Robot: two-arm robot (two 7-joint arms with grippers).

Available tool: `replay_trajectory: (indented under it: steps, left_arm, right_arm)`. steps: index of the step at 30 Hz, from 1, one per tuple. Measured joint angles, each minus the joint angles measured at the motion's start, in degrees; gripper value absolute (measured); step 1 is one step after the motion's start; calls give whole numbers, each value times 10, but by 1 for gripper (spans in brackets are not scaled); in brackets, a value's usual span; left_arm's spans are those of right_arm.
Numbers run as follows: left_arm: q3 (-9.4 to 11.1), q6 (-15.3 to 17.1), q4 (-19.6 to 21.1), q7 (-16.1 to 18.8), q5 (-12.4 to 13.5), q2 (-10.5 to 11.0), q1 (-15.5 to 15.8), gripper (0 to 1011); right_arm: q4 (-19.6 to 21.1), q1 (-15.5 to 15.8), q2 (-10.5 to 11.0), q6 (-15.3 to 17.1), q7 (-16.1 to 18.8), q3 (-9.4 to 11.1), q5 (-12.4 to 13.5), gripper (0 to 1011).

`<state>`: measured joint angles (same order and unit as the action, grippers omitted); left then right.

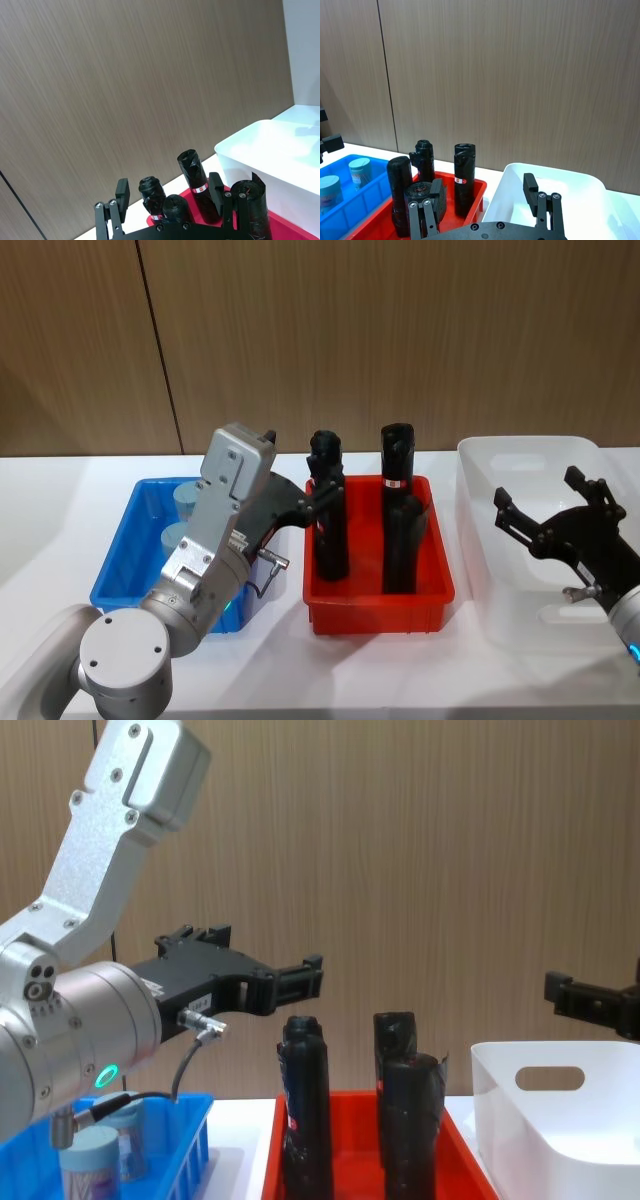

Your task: Pick the cotton swabs from the blue box and place them into the white box.

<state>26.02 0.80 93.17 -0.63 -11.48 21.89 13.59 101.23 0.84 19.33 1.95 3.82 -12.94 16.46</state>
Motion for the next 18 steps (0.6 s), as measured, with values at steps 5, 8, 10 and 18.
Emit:
replay_trajectory:
  steps: [5,8,10,18]
  left_arm:
    - [0,0,0,0,0,0,0,1004]
    - [0,0,0,0,0,0,0,1004]
    - [0,0,0,0,0,0,0,1004]
    - [0,0,0,0,0,0,0,1004]
  right_arm:
    - [0,0,0,0,0,0,0,1002]
    - [0,0,0,0,0,0,0,1002]
    - [0,0,0,0,0,0,0,1002]
    - [0,0,0,0,0,0,0,1002]
